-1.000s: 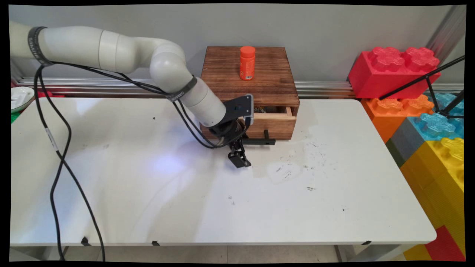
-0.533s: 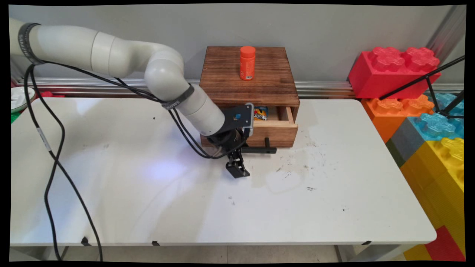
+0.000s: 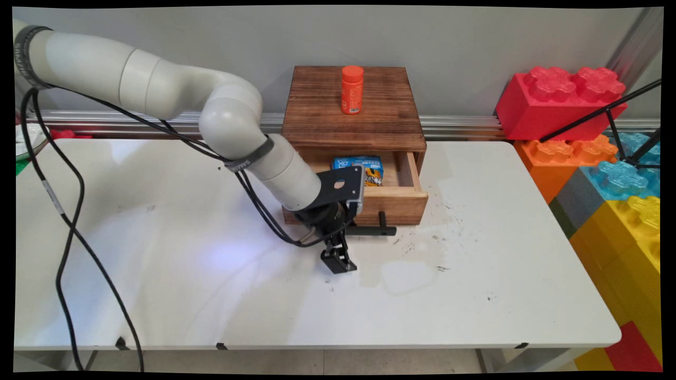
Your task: Open the drawer
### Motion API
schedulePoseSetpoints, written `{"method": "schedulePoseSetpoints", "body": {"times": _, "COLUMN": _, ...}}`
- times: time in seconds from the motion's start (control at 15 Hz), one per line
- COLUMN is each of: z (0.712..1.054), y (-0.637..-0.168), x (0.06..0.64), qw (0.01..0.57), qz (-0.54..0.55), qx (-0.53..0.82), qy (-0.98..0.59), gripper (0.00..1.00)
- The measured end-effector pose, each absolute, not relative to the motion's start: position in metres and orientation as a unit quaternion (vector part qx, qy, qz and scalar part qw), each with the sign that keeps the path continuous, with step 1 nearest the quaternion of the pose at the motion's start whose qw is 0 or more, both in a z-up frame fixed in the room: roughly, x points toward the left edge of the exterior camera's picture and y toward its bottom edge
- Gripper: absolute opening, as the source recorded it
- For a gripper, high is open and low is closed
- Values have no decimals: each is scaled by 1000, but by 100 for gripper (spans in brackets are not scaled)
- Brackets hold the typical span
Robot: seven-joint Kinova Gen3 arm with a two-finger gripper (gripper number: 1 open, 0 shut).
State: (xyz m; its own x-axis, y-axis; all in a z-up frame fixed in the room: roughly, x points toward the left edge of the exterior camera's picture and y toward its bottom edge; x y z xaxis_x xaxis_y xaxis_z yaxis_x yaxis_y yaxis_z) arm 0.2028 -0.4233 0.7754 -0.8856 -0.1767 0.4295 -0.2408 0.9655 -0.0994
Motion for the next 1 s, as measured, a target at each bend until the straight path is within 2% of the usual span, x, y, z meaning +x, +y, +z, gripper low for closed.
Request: {"method": "schedulePoseSetpoints", "body": {"times": 1.0, "z": 782, "y": -371, "x": 172, "qw": 219, "qz": 52, "qx": 93, "qy": -970, "gripper": 100}}
